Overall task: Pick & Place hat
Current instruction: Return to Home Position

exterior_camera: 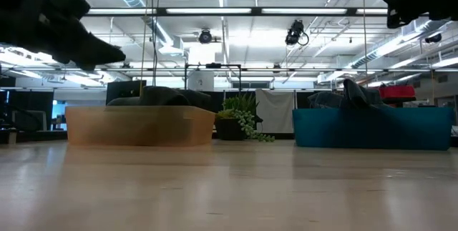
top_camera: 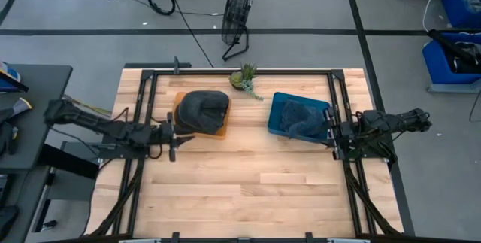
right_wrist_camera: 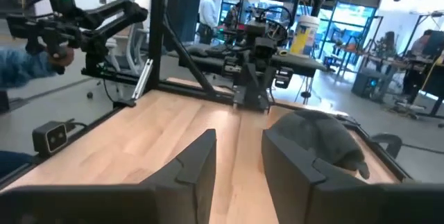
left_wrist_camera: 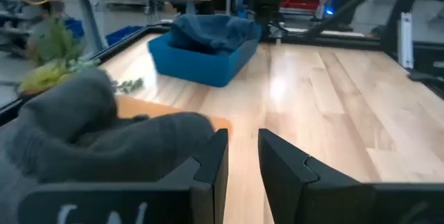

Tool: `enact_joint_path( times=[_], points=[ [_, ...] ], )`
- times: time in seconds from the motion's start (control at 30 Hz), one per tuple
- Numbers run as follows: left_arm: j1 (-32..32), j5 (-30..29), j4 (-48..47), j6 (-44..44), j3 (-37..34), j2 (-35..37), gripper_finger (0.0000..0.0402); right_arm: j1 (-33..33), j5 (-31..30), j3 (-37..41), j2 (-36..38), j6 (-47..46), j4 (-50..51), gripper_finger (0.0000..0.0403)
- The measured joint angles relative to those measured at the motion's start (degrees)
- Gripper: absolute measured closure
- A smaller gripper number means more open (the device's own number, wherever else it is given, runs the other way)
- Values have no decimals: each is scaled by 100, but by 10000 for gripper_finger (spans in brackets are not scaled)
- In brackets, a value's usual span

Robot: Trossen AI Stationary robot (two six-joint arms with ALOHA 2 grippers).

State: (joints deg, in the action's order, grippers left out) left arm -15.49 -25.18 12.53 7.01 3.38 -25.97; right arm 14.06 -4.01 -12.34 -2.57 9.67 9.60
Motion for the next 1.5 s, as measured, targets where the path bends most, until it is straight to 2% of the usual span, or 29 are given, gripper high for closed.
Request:
enact_joint_path(
  times=[0.17,0.4,0.7,0.8,0.97,1.27,1.4,1.5],
  points=[
    [287,58,69,-47,-226,354,317,0,0,0,11,-1,-8,282],
    [413,120,121,-559,-284,749,317,0,-1,284,22,-61,-168,282],
    [413,97,68,-591,-286,763,317,0,29,315,22,-385,-112,282],
    [413,-81,73,-617,-288,762,317,2,152,315,20,-507,-52,282],
    [413,-934,85,-779,-291,762,317,2,165,315,22,-476,-129,282],
    [413,-976,139,-32,-293,762,317,4,403,315,20,-767,-299,282],
    [413,-976,457,-92,-293,763,317,4,281,315,20,-762,-346,282],
    [413,-976,899,-455,-295,860,317,4,300,428,22,-774,-489,282]
  ],
)
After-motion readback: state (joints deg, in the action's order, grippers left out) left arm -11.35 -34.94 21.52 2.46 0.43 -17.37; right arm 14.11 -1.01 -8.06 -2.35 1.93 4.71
